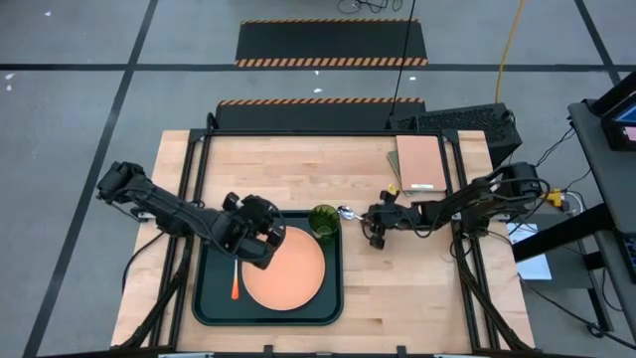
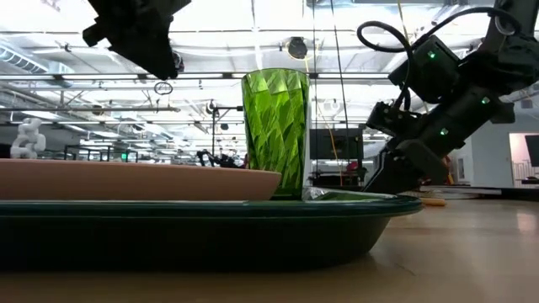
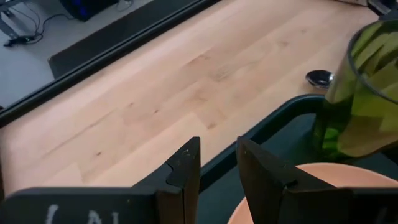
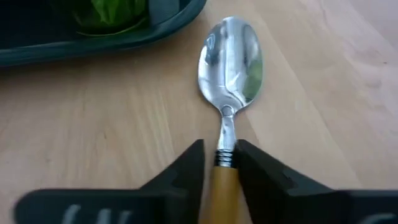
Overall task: Pick and place plate/cup/fork/spoon on tray
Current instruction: Put the light orange spoon on the black serving tray beside the orange fork
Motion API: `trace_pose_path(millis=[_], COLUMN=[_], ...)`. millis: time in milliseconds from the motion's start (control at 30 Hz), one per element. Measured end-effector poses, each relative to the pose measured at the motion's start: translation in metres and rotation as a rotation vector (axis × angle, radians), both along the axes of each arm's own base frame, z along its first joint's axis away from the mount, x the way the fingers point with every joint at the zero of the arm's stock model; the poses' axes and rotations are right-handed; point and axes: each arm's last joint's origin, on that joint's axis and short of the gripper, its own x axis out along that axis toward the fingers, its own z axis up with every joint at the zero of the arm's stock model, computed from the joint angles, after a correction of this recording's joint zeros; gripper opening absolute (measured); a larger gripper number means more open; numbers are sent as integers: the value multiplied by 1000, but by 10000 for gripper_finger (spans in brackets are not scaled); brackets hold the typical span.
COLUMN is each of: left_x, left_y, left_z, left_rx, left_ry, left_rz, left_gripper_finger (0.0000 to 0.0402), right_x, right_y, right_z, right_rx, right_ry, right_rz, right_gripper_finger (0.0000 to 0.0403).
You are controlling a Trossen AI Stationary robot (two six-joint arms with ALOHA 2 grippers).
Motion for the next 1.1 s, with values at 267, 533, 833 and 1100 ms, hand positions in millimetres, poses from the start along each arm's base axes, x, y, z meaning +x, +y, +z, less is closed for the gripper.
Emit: trace_pose_path(millis=[267,533,833,1100], left_x=[8,12,16,25], left_y=[4,3,1,-4], left_z=[1,2,3,6], left_rx=[6,11,-23,-78], left_ry=[-12,-22,-68,-118], left_rz=[-30,-62,-67,-136], left_gripper_finger=[108,108,108,108], right_x=[0,-6,-14,-31], right_y=[0,-3,0,7], right_z=[4,24,62,98], right_rx=[-2,-73,-105,-141], right_ry=[-16,-65,-245,-398], right_rz=[0,-79,-113,-116], right_gripper_finger=[29,38,34,31])
